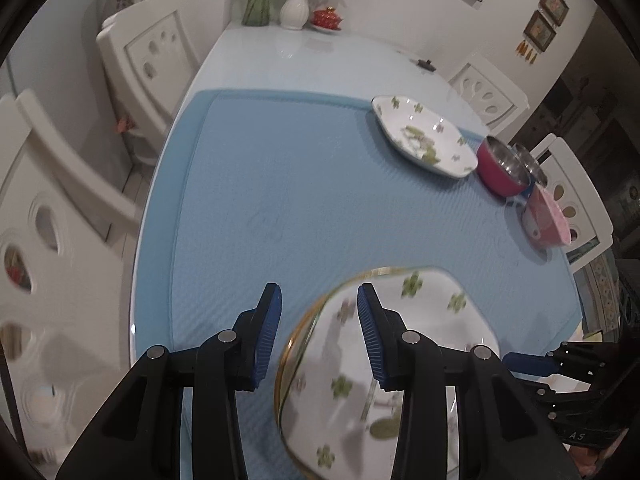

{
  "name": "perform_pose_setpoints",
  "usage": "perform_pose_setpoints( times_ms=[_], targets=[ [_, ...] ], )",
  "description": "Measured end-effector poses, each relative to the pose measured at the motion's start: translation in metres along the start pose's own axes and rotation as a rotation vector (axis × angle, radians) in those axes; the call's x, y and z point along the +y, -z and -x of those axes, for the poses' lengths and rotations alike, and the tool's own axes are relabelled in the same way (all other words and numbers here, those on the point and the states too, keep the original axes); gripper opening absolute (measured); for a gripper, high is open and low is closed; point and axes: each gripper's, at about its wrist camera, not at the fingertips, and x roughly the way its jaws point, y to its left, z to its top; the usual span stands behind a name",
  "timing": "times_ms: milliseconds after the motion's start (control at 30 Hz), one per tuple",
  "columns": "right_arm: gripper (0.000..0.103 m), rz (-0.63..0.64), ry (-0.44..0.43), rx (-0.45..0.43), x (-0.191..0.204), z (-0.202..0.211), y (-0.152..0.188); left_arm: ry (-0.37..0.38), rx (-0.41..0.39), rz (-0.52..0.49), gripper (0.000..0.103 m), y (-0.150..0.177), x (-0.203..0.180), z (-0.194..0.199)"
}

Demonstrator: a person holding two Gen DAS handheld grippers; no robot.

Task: Organize plates and bowls
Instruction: 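Move both grippers to the second hexagonal leaf plate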

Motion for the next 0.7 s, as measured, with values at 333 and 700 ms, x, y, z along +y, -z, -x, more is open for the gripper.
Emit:
perform_pose_setpoints(
  times_ms=[333, 700],
  targets=[
    [0.031, -0.14, 0.024, -0.178, -0.03, 0.03, -0.059, 0.045, -0.062, -0.169, 0.037, -0.084, -0.028, -0.022],
    [0.063, -0.424, 0.188, -0.333, -0.118, 0.031, -0.146, 0.118, -0.06, -0.214, 0.08, -0.171, -0.072, -0.092]
  ],
)
